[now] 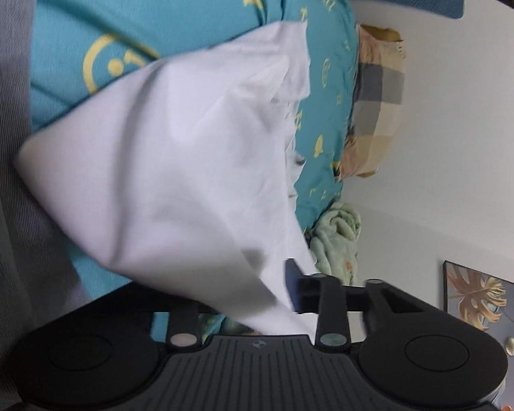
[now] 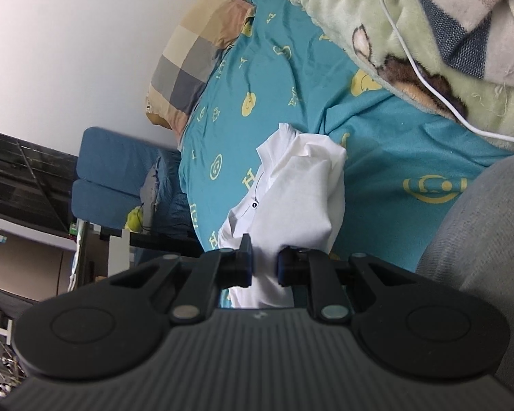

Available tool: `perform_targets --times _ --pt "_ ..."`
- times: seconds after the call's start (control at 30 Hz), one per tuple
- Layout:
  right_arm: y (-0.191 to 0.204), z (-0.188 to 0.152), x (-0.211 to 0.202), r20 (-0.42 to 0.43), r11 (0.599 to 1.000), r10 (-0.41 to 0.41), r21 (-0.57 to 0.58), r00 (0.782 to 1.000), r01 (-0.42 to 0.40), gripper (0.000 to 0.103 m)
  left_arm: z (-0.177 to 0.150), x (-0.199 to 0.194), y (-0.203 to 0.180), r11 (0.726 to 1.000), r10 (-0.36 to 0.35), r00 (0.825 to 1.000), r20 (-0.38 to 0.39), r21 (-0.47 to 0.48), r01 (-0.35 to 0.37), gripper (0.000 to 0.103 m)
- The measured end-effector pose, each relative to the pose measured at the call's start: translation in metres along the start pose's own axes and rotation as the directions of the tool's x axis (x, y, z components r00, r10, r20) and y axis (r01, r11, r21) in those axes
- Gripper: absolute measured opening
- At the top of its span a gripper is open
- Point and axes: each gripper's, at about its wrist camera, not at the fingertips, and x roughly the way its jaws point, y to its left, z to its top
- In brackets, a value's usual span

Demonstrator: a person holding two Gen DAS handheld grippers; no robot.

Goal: Fold clothes

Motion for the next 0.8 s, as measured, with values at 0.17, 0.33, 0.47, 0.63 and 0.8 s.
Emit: perform_targets --times 0.17,0.33,0.47,0.63,0.8 --pt "0.001 -0.002 0.0 -0.012 1.0 -0.006 -0.006 1.0 0.006 0.016 -0.002 -0.024 -0.028 0.989 0.03 0.997 0.076 0.141 -0.041 0.007" --pt "0.004 -0.009 -0.007 -0.021 1.0 0.006 -0.024 1.0 -0.007 0.016 -0.011 -0.065 -0.082 0.946 0.049 0.988 0.144 0.311 -0.092 0.006" --pt "0.005 -0.02 -0.022 -0.015 0.999 0.026 -0.044 1.0 -0.027 0.016 -0.03 -0.091 -0.097 0.917 0.061 0.987 0.15 0.381 -0.115 0.005" --pt "0.003 -0.029 -0.03 -0.009 0.998 0.041 -0.042 0.999 -0.041 0.016 -0.026 -0.092 -0.112 0.901 0.086 0.985 0.149 0.411 -0.14 0.005" --pt "0.024 -0.009 0.011 -0.011 1.0 0.017 -0.025 1.0 -0.017 0.016 0.003 -0.059 -0.14 0.891 0.124 0.98 0.157 0.417 -0.18 0.005"
